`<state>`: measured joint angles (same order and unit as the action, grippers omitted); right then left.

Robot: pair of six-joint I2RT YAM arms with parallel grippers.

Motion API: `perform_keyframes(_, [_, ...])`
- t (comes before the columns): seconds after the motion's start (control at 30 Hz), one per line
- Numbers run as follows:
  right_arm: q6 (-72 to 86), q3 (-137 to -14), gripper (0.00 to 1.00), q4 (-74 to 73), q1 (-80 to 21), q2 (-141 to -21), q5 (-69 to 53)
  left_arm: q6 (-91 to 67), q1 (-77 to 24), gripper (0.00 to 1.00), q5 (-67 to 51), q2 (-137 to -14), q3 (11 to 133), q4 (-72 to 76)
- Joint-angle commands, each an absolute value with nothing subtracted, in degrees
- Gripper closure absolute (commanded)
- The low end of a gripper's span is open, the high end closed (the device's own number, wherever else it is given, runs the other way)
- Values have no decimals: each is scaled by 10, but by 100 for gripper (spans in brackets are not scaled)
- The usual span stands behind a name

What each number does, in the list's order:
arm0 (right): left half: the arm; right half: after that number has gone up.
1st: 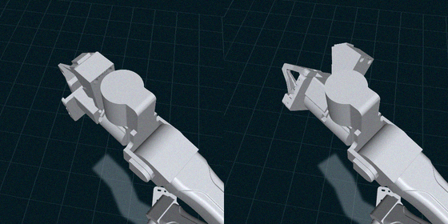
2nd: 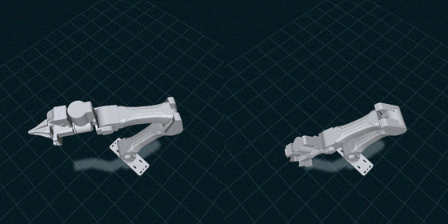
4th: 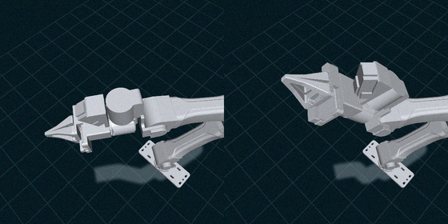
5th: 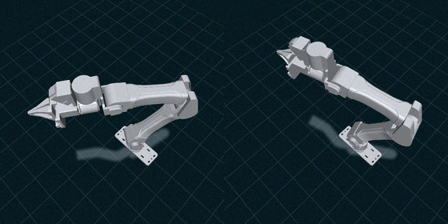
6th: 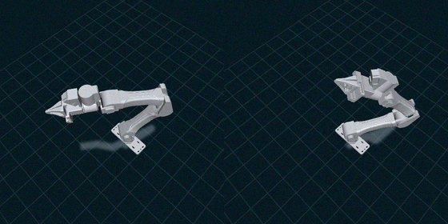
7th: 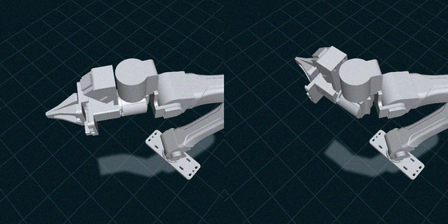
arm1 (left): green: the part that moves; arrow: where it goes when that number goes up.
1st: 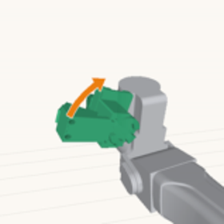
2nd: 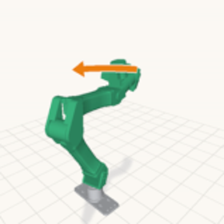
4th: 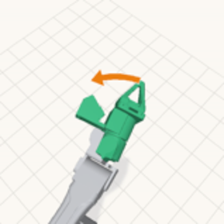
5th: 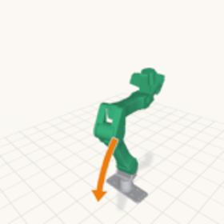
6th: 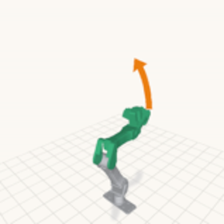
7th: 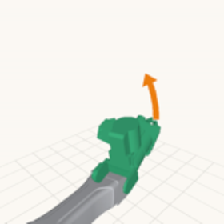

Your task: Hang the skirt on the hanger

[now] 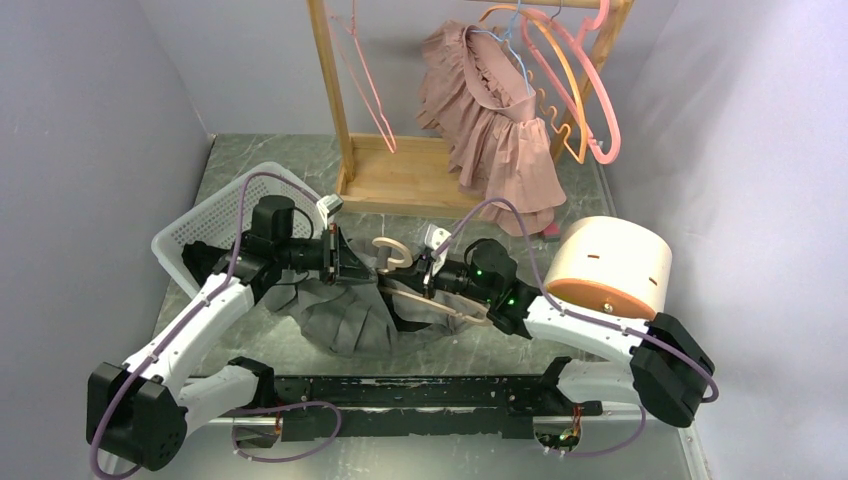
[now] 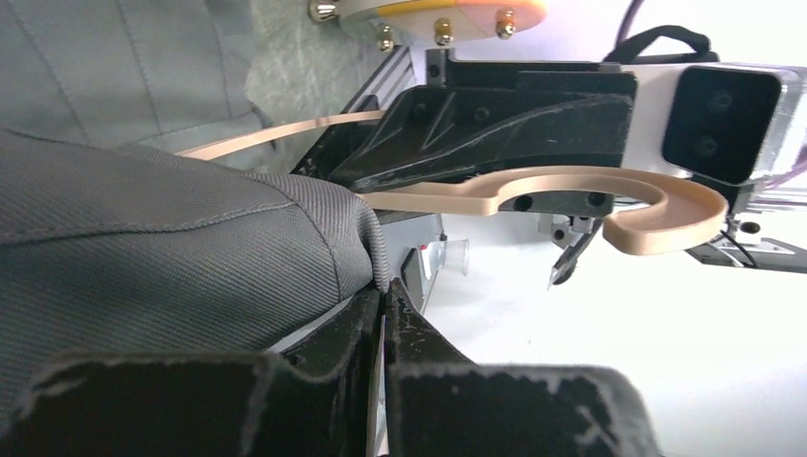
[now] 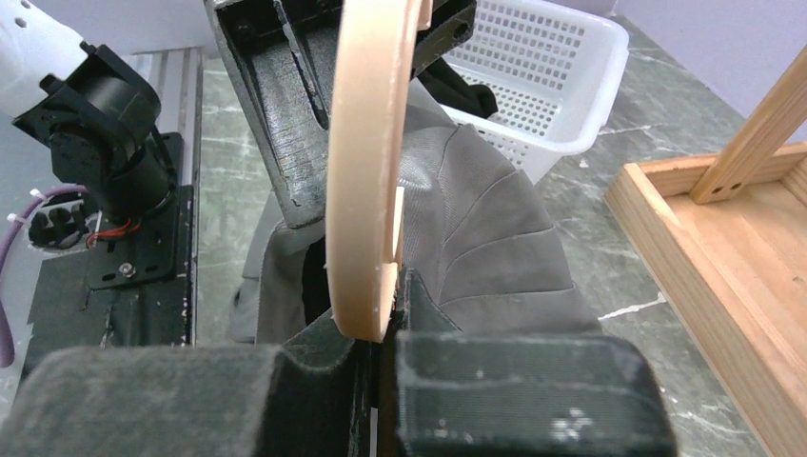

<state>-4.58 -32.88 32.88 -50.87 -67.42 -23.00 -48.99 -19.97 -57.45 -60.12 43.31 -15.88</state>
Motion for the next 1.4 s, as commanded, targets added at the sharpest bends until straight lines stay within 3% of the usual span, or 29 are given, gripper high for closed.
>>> perform_keyframes(0.0, [-35, -327, 100, 430, -512, -680, -226, -540, -198, 92, -630, -597, 419, -49])
perform_keyframes(0.07, [-31, -326, 100, 440, -512, -682, -228, -536, -198, 85, -636, -597, 422, -49])
perform_keyframes(0.17, [-23, -317, 100, 464, -512, -673, -225, -511, -197, 66, -651, -591, 444, -77])
perform_keyframes(0.27, [-14, -305, 100, 490, -510, -661, -222, -453, -193, 58, -642, -578, 493, -142])
perform_keyframes(0.5, [21, -278, 100, 555, -493, -634, -237, -205, -191, 56, -501, -536, 651, -347])
perform_keyframes(0.7, [20, -297, 100, 517, -486, -577, -262, -5, -191, 52, -403, -473, 662, -287])
perform_keyframes(0.77, [15, -308, 100, 494, -484, -559, -274, 61, -191, 44, -410, -472, 664, -280])
perform_keyframes(0.87, [-9, -347, 100, 419, -480, -546, -321, 118, -191, 40, -418, -498, 704, -308])
perform_keyframes(1.0, [-40, -401, 100, 336, -479, -553, -368, 209, -192, 33, -495, -551, 813, -456])
perform_keyframes(1.37, [-41, -462, 100, 282, -478, -582, -412, 271, -195, 32, -619, -533, 735, -466])
